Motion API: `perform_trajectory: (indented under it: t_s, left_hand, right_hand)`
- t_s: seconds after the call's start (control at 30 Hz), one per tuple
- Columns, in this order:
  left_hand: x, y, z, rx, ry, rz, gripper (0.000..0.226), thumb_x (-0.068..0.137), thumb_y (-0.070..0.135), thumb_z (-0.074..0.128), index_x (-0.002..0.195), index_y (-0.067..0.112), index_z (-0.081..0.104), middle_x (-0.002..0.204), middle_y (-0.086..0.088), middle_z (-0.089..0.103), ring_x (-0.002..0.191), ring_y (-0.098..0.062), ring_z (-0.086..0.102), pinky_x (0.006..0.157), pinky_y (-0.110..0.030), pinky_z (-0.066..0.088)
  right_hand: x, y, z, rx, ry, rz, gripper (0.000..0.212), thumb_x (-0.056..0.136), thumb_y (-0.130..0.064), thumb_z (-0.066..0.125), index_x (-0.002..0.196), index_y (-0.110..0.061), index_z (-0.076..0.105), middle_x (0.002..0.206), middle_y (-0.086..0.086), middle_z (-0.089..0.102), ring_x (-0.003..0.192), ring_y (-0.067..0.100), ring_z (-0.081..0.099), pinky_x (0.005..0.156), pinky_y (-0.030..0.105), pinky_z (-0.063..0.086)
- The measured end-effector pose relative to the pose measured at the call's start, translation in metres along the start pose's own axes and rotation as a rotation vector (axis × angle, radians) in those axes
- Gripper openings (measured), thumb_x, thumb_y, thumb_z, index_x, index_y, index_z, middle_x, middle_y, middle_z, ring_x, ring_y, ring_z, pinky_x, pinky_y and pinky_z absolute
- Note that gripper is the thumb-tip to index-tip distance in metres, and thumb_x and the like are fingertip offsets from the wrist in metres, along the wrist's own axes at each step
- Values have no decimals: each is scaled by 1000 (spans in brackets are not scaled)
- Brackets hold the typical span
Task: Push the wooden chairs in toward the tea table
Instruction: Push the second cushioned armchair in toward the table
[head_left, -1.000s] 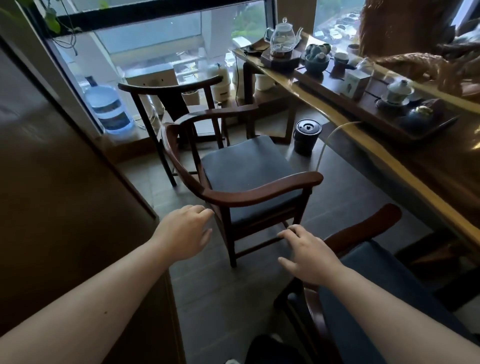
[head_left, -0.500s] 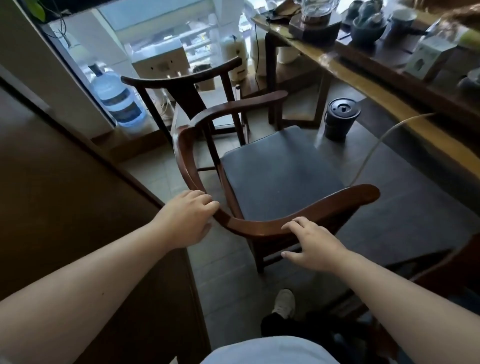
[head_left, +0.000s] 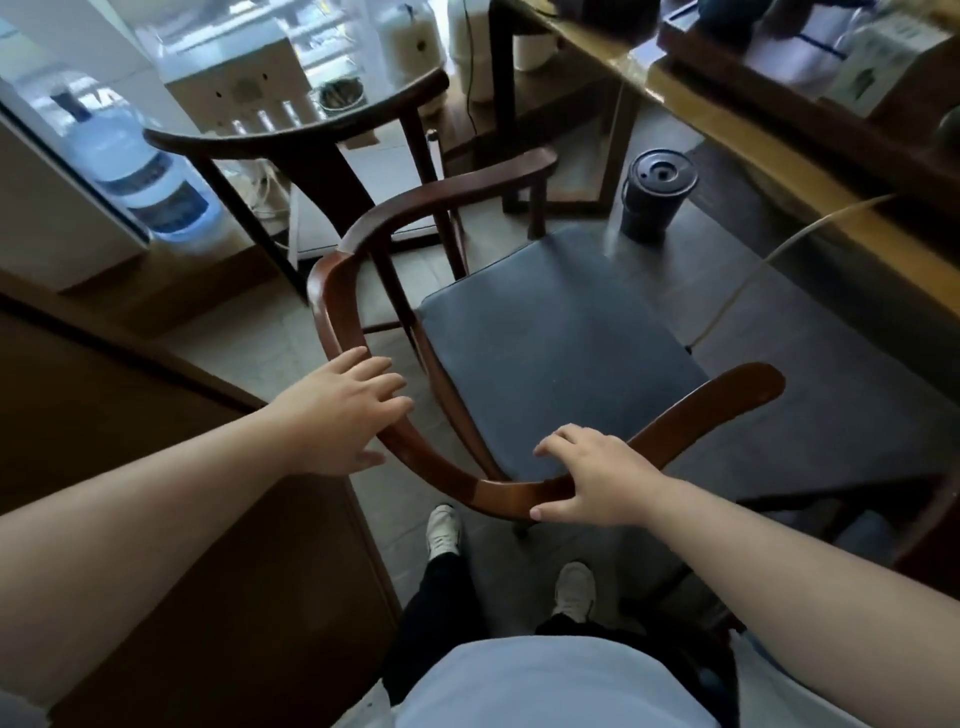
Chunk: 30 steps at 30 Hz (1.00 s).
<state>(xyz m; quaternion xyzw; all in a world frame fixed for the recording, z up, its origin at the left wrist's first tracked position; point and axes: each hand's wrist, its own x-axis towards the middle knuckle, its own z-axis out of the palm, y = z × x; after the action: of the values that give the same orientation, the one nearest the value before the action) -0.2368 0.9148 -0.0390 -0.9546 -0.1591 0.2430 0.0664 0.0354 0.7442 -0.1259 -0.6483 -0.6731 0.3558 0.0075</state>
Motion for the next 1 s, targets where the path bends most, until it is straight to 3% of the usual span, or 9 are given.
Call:
perform_trajectory:
  t_s: [0.17, 0.27, 0.37, 0.43, 0.57, 0.7, 0.83, 1.0]
  left_hand:
    - [29, -42, 31, 63, -75, 139, 75, 77, 57, 62, 141, 30, 34, 156, -10, 25, 143, -33, 11, 116, -54, 12]
    - [45, -50, 42, 58, -82, 236, 52, 85, 39, 55, 135, 29, 44, 150, -7, 37, 139, -34, 24, 115, -51, 22]
    - [53, -57, 47, 41, -107, 311, 31, 87, 28, 48, 117, 28, 53, 120, 3, 61, 109, -25, 55, 96, -43, 44]
    - [55, -60, 48, 10, -121, 334, 26, 87, 25, 46, 112, 26, 55, 103, 6, 65, 93, -23, 60, 83, -41, 50]
    - [58, -63, 55, -27, -99, 366, 27, 88, 25, 46, 113, 26, 56, 101, 7, 66, 91, -21, 62, 82, -40, 51]
    - [59, -60, 55, -46, -115, 337, 28, 88, 28, 45, 113, 28, 57, 102, 8, 67, 93, -19, 63, 82, -39, 52]
    - [68, -29, 45, -76, -77, 283, 20, 84, 30, 46, 100, 29, 58, 88, 7, 67, 82, -20, 64, 72, -38, 52]
    - [88, 31, 20, -85, 17, 271, 15, 79, 33, 51, 90, 26, 59, 75, 4, 66, 70, -24, 64, 54, -30, 34]
  right_hand:
    - [28, -12, 22, -73, -57, 132, 85, 72, -78, 62, 139, -30, 42, 140, 1, 47, 128, 24, 40, 106, 45, 38]
    - [44, -17, 33, -109, -204, 198, 89, 67, -80, 62, 138, -31, 41, 137, 3, 49, 124, 28, 44, 101, 48, 39]
    - [59, -21, 39, -146, -329, 197, 80, 62, -81, 63, 125, -33, 49, 116, 1, 58, 110, 28, 56, 88, 45, 43]
    - [63, -22, 43, -205, -335, 168, 62, 61, -74, 64, 106, -32, 55, 92, -5, 57, 95, 27, 62, 71, 40, 45]
    - [66, -19, 43, -267, -287, 118, 52, 54, -68, 56, 89, -30, 55, 66, -10, 48, 69, 26, 57, 55, 34, 38]
    - [64, -15, 40, -236, -326, 121, 51, 58, -67, 58, 90, -27, 59, 71, -8, 55, 71, 24, 56, 58, 34, 42]
    - [45, 6, 29, -189, -385, 169, 48, 59, -62, 63, 91, -27, 62, 84, -5, 66, 82, 25, 63, 70, 36, 53]
    - [12, 55, 4, -226, -507, 254, 55, 56, -60, 64, 100, -27, 63, 92, -3, 67, 86, 24, 64, 77, 37, 56]
